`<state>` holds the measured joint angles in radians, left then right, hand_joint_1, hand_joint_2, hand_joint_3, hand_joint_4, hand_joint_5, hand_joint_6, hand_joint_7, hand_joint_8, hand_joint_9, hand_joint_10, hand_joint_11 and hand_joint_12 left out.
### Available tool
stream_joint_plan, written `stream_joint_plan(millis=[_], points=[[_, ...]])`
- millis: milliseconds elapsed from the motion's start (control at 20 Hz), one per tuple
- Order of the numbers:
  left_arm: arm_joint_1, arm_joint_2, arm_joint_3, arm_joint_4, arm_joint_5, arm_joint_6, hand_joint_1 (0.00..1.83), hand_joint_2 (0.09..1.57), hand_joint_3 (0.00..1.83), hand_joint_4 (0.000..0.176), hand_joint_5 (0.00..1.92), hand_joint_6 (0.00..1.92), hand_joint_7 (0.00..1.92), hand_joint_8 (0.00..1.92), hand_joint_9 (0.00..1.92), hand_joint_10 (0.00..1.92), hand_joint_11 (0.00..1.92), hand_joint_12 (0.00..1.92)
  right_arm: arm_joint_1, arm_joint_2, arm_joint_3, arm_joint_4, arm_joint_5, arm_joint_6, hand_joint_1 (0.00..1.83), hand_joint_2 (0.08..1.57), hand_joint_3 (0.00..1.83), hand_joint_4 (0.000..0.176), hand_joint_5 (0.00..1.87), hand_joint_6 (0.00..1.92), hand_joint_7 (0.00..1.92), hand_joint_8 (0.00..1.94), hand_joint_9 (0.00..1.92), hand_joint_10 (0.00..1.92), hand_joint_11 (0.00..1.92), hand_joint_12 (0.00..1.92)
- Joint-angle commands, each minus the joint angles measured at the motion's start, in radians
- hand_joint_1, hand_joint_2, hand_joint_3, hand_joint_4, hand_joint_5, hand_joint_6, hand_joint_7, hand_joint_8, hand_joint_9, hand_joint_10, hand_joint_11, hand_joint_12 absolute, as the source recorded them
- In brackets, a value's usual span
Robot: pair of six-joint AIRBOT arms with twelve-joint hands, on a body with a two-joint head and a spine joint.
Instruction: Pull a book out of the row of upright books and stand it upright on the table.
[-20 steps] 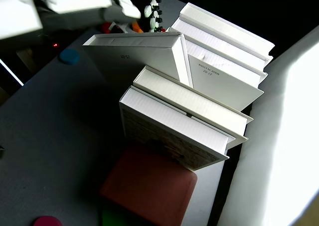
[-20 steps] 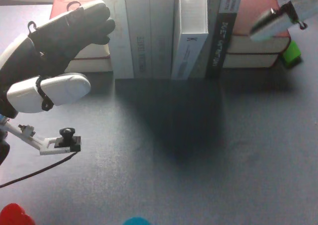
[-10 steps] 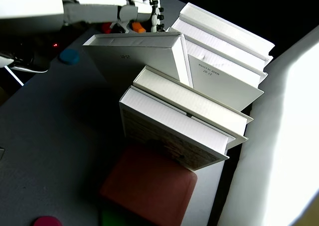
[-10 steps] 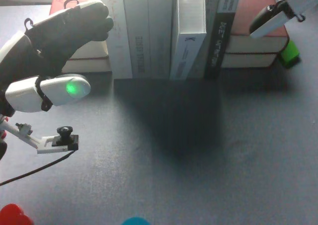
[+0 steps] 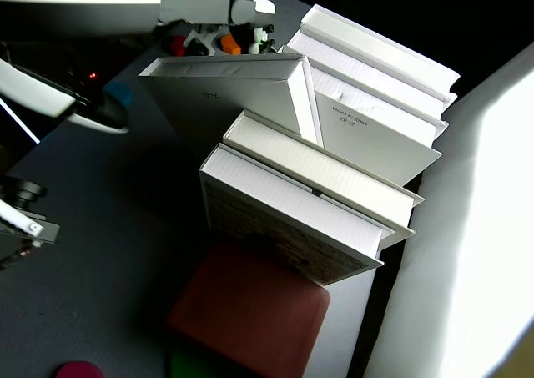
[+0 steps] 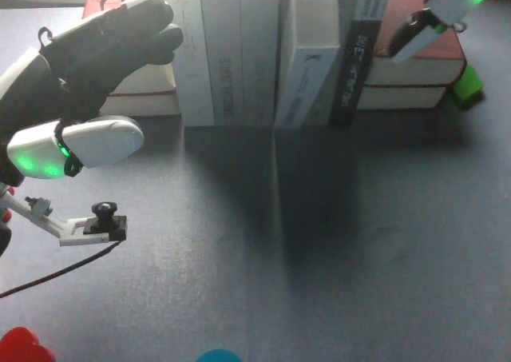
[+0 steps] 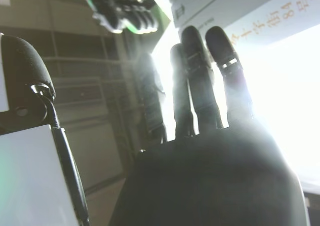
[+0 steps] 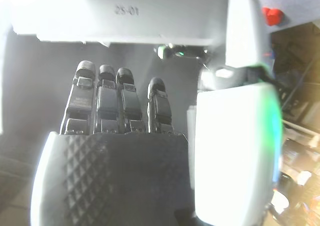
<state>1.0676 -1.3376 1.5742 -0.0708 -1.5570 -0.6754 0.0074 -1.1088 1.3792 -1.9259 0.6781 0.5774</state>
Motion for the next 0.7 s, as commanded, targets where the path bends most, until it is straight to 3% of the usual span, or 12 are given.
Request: stream_joint_plan(millis=[0, 50, 100, 150, 200, 250, 450, 500, 550, 600, 650], points=[[-0.012, 0.004, -0.001, -0.026, -0.114, -0.011, 1.02, 0.83, 0.00, 0.108, 0.57, 0.01, 0.40, 0.00, 0.48, 0.01, 0.00, 1.15, -0.011, -0.018, 0.014, 0.023, -0.020, 0.025, 0.98, 0.70, 0.03, 0.176, 0.00, 0.00, 0.00, 0.00, 0.00, 0.00, 0.00, 1.36], [-0.013, 0.004, -0.001, -0.025, -0.114, -0.011, 1.04, 0.84, 0.00, 0.093, 0.56, 0.01, 0.42, 0.01, 0.49, 0.01, 0.00, 1.20, -0.023, -0.031, 0.026, 0.019, -0.019, 0.033, 1.15, 0.79, 0.00, 0.176, 0.00, 0.00, 0.00, 0.00, 0.00, 0.00, 0.00, 0.98], [-0.013, 0.003, -0.001, -0.024, -0.113, -0.011, 1.04, 0.83, 0.00, 0.100, 0.57, 0.01, 0.43, 0.01, 0.49, 0.01, 0.00, 1.22, -0.031, -0.041, 0.034, 0.012, -0.018, 0.037, 1.15, 0.79, 0.00, 0.170, 0.00, 0.00, 0.00, 0.00, 0.00, 0.00, 0.00, 0.62], [-0.013, 0.003, -0.001, -0.024, -0.113, -0.011, 1.04, 0.83, 0.00, 0.100, 0.57, 0.01, 0.43, 0.01, 0.49, 0.01, 0.00, 1.22, -0.034, -0.045, 0.035, 0.006, -0.017, 0.039, 1.15, 0.79, 0.00, 0.170, 0.00, 0.00, 0.00, 0.00, 0.00, 0.00, 0.00, 0.62], [-0.014, 0.003, -0.001, -0.024, -0.113, -0.011, 1.03, 0.83, 0.00, 0.105, 0.56, 0.01, 0.43, 0.00, 0.49, 0.01, 0.00, 1.21, -0.036, -0.047, 0.033, 0.003, -0.015, 0.041, 1.17, 0.80, 0.00, 0.143, 0.00, 0.00, 0.00, 0.00, 0.00, 0.00, 0.00, 0.31], [-0.014, 0.003, -0.002, -0.024, -0.113, -0.011, 1.04, 0.84, 0.00, 0.103, 0.57, 0.01, 0.42, 0.00, 0.49, 0.00, 0.00, 1.18, -0.036, -0.047, 0.032, 0.000, -0.012, 0.043, 1.19, 0.81, 0.00, 0.149, 0.00, 0.00, 0.00, 0.00, 0.00, 0.00, 0.00, 0.06], [-0.013, 0.002, -0.004, -0.024, -0.115, -0.011, 1.03, 0.84, 0.00, 0.090, 0.56, 0.01, 0.41, 0.00, 0.49, 0.00, 0.00, 1.20, -0.036, -0.044, 0.025, 0.001, 0.004, 0.061, 1.21, 0.84, 0.01, 0.160, 0.01, 0.01, 0.00, 0.00, 0.00, 0.00, 0.07, 0.04], [-0.013, 0.002, -0.004, -0.024, -0.115, -0.011, 1.03, 0.84, 0.00, 0.085, 0.55, 0.00, 0.42, 0.00, 0.49, 0.00, 0.00, 1.20, -0.036, -0.044, 0.025, 0.012, 0.009, 0.061, 1.24, 0.96, 0.00, 0.110, 0.22, 0.03, 0.05, 0.01, 0.06, 0.03, 0.01, 0.56], [-0.013, 0.001, -0.004, -0.024, -0.114, -0.011, 1.03, 0.84, 0.00, 0.085, 0.55, 0.00, 0.42, 0.00, 0.49, 0.00, 0.00, 1.20, -0.036, -0.046, 0.026, 0.020, 0.018, 0.061, 1.24, 0.96, 0.00, 0.110, 0.22, 0.03, 0.05, 0.01, 0.06, 0.03, 0.01, 0.56], [-0.013, 0.001, -0.004, -0.024, -0.114, -0.011, 1.02, 0.84, 0.00, 0.068, 0.54, 0.00, 0.44, 0.01, 0.48, 0.00, 0.00, 1.19, -0.036, -0.047, 0.027, 0.032, 0.026, 0.061, 1.36, 1.15, 0.00, 0.000, 0.92, 0.93, 0.75, 1.16, 0.82, 1.32, 0.63, 1.54], [-0.013, 0.001, -0.004, -0.023, -0.114, -0.011, 1.02, 0.84, 0.00, 0.065, 0.54, 0.00, 0.45, 0.01, 0.48, 0.00, 0.00, 1.19, -0.036, -0.047, 0.028, 0.043, 0.032, 0.061, 1.36, 1.15, 0.00, 0.000, 0.95, 1.01, 0.81, 1.11, 0.84, 1.36, 0.70, 1.58]])
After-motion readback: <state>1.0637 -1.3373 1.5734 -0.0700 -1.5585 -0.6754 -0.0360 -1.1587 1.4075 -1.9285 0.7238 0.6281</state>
